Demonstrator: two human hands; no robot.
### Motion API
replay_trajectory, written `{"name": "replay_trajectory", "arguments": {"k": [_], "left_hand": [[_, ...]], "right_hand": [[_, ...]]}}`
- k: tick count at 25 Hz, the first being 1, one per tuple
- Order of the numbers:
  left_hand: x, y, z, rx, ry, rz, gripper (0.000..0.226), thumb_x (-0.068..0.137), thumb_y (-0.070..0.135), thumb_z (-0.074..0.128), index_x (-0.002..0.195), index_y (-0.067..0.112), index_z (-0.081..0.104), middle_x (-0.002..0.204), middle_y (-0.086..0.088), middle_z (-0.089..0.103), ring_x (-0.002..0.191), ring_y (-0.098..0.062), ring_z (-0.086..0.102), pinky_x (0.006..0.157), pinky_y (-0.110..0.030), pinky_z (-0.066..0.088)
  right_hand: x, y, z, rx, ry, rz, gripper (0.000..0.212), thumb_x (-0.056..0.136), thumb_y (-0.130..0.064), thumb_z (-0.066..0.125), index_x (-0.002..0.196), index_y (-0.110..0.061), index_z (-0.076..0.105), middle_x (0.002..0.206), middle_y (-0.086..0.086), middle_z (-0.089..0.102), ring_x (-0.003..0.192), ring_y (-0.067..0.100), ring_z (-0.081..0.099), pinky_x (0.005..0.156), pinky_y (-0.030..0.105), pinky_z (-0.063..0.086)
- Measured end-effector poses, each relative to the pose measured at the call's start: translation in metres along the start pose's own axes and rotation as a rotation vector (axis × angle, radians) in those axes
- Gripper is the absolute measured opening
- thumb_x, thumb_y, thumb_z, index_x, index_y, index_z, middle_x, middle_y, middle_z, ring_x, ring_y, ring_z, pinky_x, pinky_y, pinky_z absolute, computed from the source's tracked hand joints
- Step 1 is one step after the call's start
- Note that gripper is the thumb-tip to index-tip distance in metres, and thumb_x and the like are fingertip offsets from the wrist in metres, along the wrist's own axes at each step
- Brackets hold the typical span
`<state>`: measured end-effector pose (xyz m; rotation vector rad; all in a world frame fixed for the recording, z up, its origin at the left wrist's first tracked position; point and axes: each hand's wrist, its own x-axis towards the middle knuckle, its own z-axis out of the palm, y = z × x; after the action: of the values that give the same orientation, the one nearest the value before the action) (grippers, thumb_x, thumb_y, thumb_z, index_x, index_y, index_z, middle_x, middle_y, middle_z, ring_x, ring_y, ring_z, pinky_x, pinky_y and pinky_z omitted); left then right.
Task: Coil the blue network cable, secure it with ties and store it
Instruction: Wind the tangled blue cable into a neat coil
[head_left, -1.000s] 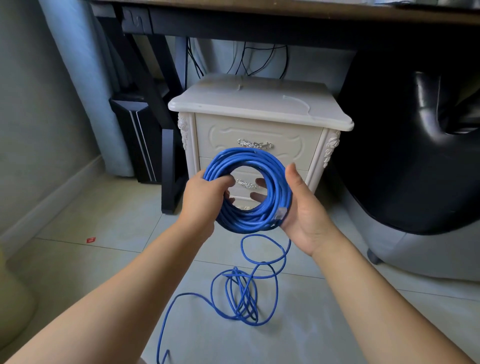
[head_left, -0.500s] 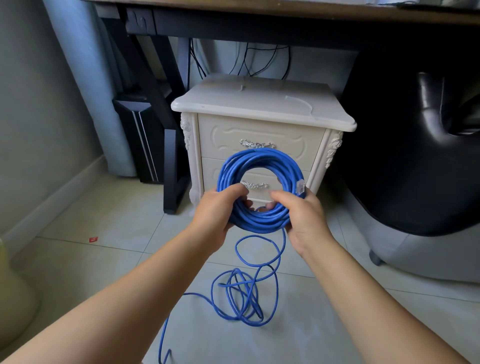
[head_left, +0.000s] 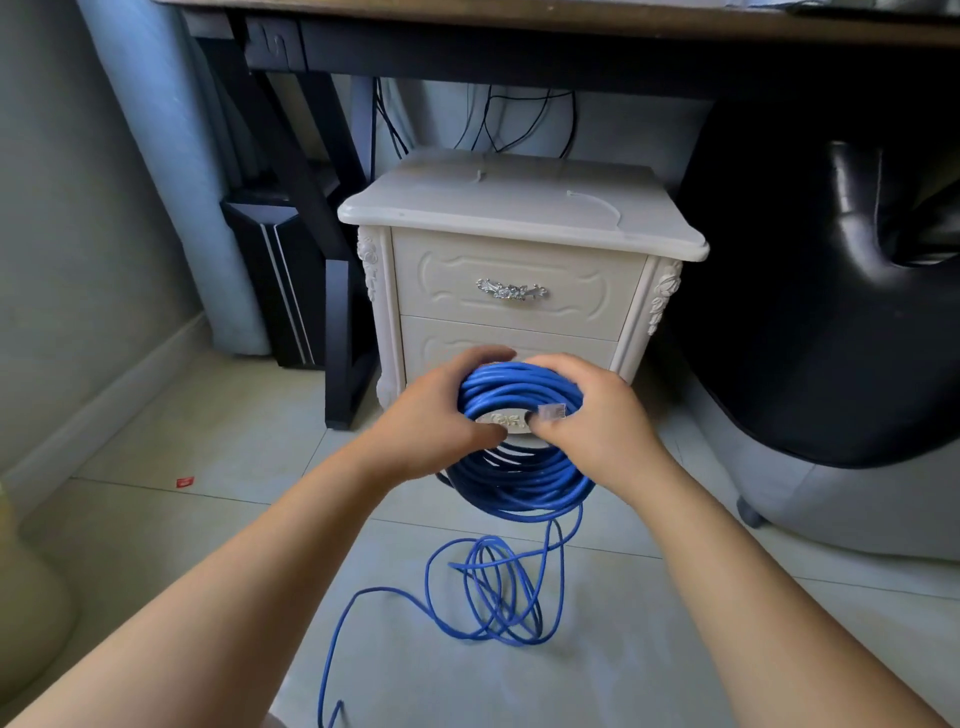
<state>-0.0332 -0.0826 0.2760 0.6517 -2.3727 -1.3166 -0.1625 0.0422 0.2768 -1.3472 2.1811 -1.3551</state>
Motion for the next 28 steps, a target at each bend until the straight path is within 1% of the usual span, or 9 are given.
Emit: {"name": "replay_trajectory", "arguments": {"k": [5,8,10,12,14,19,23,26,28], "left_hand": [[0.0,0.002,0.004,-0.004,0.081,-0.039,0.019,0.078,0.011,0.073,0.092,0.018,0.062,0.067,0.007,0.059,0.058,-0.008,0.053,0.057,-0.018,0.041],[0.0,0.004,0.006,-0.273,0.119,-0.064,0.025,0.068,0.018,0.071,0.092,0.014,0.065,0.073,-0.001,0.062,0.068,-0.015,0.054,0.068,-0.03,0.042],[0.0,0.006,0.006,-0.442,0.146,-0.096,0.022,0.067,0.016,0.069,0.089,0.015,0.066,0.069,-0.001,0.057,0.068,-0.017,0.051,0.07,-0.034,0.04],[0.001,0.007,0.005,-0.553,0.195,-0.141,0.016,0.073,0.009,0.07,0.088,0.012,0.065,0.064,0.0,0.052,0.063,-0.017,0.046,0.073,-0.037,0.04],[0.002,0.007,0.007,-0.631,0.244,-0.192,0.012,0.082,0.002,0.067,0.089,0.011,0.061,0.059,0.002,0.049,0.059,-0.016,0.045,0.076,-0.039,0.041],[0.009,0.006,0.002,-0.959,0.44,-0.323,0.013,0.084,0.004,0.065,0.094,0.011,0.064,0.057,0.004,0.052,0.053,-0.01,0.049,0.074,-0.032,0.051],[0.009,0.007,0.007,-1.019,0.462,-0.363,0.012,0.085,0.005,0.066,0.096,0.009,0.062,0.06,0.003,0.051,0.054,-0.01,0.049,0.069,-0.031,0.05],[0.005,0.009,0.016,-1.119,0.441,-0.382,0.01,0.087,0.007,0.065,0.095,0.01,0.059,0.062,0.002,0.048,0.058,-0.011,0.048,0.07,-0.03,0.051],[0.003,0.006,0.019,-1.19,0.376,-0.354,0.011,0.089,0.008,0.065,0.097,0.009,0.058,0.064,0.002,0.047,0.061,-0.012,0.048,0.083,-0.035,0.053]], "right_hand": [[-0.002,-0.003,0.0,0.045,-0.01,-0.033,0.041,0.077,-0.004,0.07,0.109,-0.029,0.065,0.096,-0.013,0.07,0.085,0.0,0.064,0.078,0.013,0.048],[0.001,-0.004,-0.007,0.217,-0.019,0.062,0.05,0.074,-0.013,0.081,0.114,-0.035,0.062,0.099,-0.008,0.069,0.087,0.002,0.066,0.08,0.017,0.05],[0.003,-0.003,-0.011,0.432,-0.071,0.146,0.048,0.074,-0.011,0.081,0.114,-0.031,0.063,0.104,-0.002,0.072,0.096,0.014,0.069,0.085,0.028,0.054],[0.003,-0.001,-0.013,0.646,-0.119,0.222,0.039,0.076,-0.007,0.077,0.109,-0.021,0.064,0.102,0.005,0.073,0.096,0.026,0.07,0.083,0.036,0.057],[0.002,0.001,-0.012,0.729,-0.15,0.28,0.04,0.072,-0.011,0.08,0.109,-0.019,0.064,0.103,0.012,0.072,0.092,0.029,0.071,0.08,0.037,0.058],[0.002,0.004,-0.005,0.612,-0.194,0.336,0.046,0.072,-0.036,0.074,0.113,-0.022,0.06,0.108,0.011,0.072,0.093,0.023,0.071,0.073,0.041,0.058],[0.0,0.001,0.011,0.397,-0.083,0.308,0.05,0.071,-0.043,0.081,0.113,-0.03,0.056,0.107,0.001,0.071,0.096,0.014,0.07,0.086,0.039,0.057],[0.002,0.002,0.014,0.47,-0.002,0.339,0.043,0.075,-0.032,0.08,0.111,-0.031,0.056,0.106,0.005,0.071,0.097,0.017,0.07,0.088,0.041,0.057],[0.003,0.0,0.011,0.518,0.039,0.347,0.038,0.078,-0.02,0.077,0.111,-0.025,0.058,0.105,0.01,0.071,0.096,0.02,0.07,0.09,0.037,0.055]]}}
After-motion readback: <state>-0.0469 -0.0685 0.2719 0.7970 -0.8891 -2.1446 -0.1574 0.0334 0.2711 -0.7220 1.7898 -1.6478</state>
